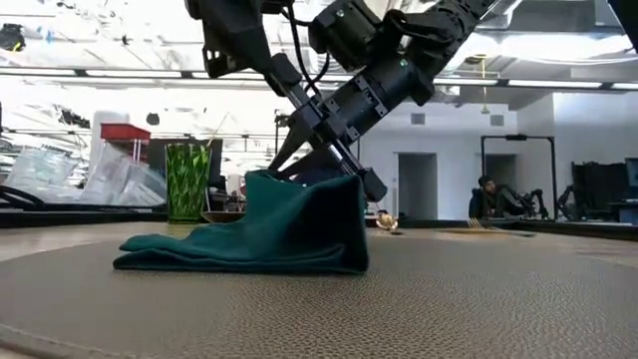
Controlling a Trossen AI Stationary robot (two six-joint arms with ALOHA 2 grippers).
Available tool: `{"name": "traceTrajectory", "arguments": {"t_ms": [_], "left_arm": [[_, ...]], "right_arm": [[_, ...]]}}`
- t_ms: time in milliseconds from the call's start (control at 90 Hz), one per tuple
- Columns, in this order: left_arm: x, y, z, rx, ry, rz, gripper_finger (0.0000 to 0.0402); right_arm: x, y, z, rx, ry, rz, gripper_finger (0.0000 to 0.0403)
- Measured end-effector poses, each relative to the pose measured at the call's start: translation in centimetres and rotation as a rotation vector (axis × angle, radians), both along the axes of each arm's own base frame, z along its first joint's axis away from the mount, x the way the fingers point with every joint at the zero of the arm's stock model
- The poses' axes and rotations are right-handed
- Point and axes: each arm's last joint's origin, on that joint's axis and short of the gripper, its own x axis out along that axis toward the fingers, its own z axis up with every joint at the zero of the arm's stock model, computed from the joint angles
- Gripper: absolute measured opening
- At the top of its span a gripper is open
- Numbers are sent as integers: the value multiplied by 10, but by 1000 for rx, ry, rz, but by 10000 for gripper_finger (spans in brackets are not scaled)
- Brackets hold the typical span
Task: Set table place
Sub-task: Fold the green napkin
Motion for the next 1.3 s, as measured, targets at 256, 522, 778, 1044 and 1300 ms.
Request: {"name": "traceTrajectory", "arguments": {"t_ms": [256,522,778,1044,1300], "left_arm": [[0,0,0,-7,4,13,0],[-1,-1,0,-17,3,8,0],[0,-1,1,-18,-1,14,0],[2,-1,2,-25,-32,21,0],[-1,-4,1,-22,-7,14,0]], "right_arm": [[0,-5,-3,11,4,34,0],[3,-5,1,-24,-60,95,9],[3,-3,0,-40,-65,120,71],[6,-10,6,-78,-144,134,120],[10,-10,12,-60,-186,185,144]]}}
